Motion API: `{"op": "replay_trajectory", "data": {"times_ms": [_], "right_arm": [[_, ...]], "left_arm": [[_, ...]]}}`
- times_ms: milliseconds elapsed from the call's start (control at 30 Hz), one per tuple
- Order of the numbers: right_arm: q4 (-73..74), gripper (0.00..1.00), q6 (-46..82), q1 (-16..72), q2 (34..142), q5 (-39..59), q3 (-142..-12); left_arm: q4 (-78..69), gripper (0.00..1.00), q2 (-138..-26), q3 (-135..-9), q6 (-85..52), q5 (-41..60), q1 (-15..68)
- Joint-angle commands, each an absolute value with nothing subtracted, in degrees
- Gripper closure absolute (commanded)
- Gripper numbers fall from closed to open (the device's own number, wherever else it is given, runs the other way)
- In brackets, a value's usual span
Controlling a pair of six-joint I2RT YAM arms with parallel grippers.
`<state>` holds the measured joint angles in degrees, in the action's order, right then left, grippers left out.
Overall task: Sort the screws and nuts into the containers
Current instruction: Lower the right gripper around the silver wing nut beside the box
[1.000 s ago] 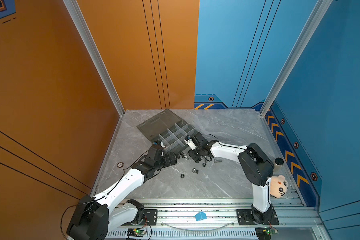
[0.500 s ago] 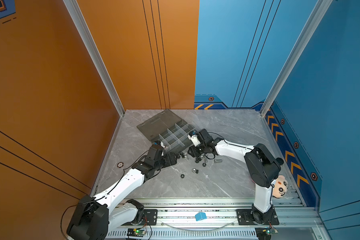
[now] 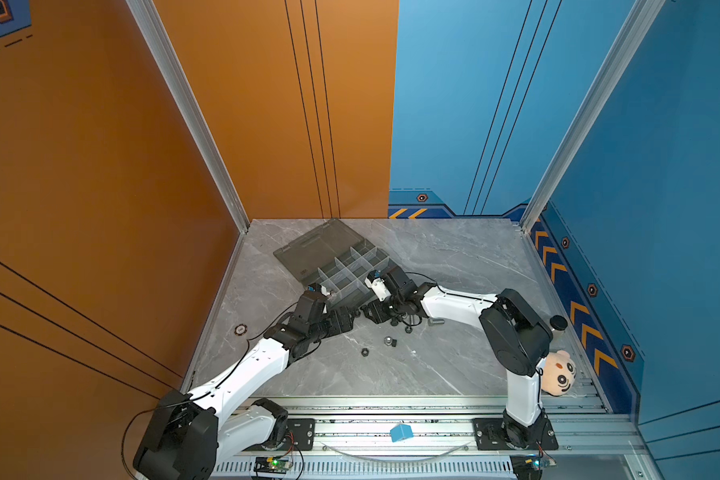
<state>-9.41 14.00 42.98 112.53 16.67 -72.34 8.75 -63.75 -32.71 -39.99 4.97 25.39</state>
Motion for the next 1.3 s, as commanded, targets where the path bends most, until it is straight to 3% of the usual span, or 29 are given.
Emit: {"op": "replay_trajectory", "data": {"times_ms": [0, 1267], "right_arm": [[-10.42, 0.48, 13.96, 43.63, 113.60, 14.74, -71.85], [-15.87, 0.57, 8.09, 44.10, 119.63, 4.79, -74.73]], "left_arm": [[9.22, 0.02, -63.28, -32.08, -39.59, 5.46, 24.89], [8.61, 0.02, -63.28, -31.87, -39.29, 5.94, 23.93]]}}
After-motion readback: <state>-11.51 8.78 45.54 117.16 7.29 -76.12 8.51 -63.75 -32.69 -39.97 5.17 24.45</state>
